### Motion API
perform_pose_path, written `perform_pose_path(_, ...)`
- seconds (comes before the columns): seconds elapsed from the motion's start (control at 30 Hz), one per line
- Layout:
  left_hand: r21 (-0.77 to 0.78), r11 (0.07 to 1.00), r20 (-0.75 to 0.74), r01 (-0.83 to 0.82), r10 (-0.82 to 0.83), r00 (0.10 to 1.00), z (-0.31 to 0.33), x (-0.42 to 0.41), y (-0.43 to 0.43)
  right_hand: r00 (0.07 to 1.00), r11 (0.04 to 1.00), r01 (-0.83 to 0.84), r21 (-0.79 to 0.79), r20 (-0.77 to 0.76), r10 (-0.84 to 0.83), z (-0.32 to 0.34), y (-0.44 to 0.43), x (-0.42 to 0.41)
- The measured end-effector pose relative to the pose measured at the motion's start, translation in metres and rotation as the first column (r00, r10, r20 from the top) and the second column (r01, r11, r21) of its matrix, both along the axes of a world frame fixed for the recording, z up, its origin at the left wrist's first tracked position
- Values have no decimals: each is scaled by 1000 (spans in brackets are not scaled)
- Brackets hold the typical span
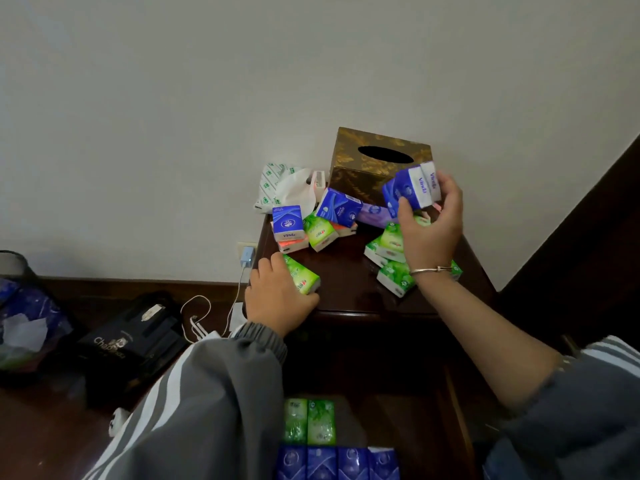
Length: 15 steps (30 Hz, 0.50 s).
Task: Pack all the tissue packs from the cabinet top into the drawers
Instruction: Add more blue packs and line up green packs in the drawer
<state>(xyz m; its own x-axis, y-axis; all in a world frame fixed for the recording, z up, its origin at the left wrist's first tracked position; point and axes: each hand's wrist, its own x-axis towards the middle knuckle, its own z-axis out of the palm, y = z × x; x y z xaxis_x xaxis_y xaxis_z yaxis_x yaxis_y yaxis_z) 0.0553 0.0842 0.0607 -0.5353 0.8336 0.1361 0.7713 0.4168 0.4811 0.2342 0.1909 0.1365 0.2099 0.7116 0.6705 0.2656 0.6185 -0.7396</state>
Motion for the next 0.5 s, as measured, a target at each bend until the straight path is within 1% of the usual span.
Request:
perform_pose_path(0.1, 31, 1000, -11, 5, -5, 1000, -1, 0, -2, 982, 988, -142, -52, -131, 135, 10, -42, 36)
perform_pose_path(0.13, 45, 999, -15, 10, -9, 1000, -2, 1, -3, 971, 978, -198, -71, -150, 186, 12, -59, 51)
perform_pose_path(0.2, 77, 997, -21, 17, -15, 1000, -5, 0, -4, 953, 947, -295, -130, -113, 281, 11, -94, 85)
perform_pose_path(0.23, 102, 995, -20, 15, -13, 1000, -5, 1, -5, 935, 914, -355, -195, -79, 346, 8, -110, 101)
perform_pose_path(0.27, 136, 991, -11, 10, -9, 1000, -5, 1, -7, 907, 863, -415, -288, -61, 416, 3, -124, 116)
perform_pose_path(0.3, 182, 983, 10, 2, -3, 1000, -6, 2, -10, 878, 796, -455, -400, -56, 475, -5, -136, 128)
perform_pose_path(0.37, 291, 956, 82, -19, -5, 997, -6, 7, -20, 843, 634, -433, -640, -38, 537, -31, -151, 147)
perform_pose_path(0.4, 346, 938, 123, -24, -20, 992, -6, 11, -28, 831, 527, -403, -748, -57, 553, -48, -157, 154)
perform_pose_path(0.43, 395, 918, 162, -24, -44, 986, -8, 17, -37, 828, 402, -379, -833, -113, 549, -65, -160, 158)
perform_pose_path(0.47, 431, 902, 198, -17, -77, 977, -11, 25, -48, 834, 272, -355, -894, -172, 523, -82, -161, 161)
perform_pose_path(0.5, 455, 891, 228, -1, -115, 967, -14, 34, -61, 848, 169, -320, -932, -202, 490, -98, -159, 163)
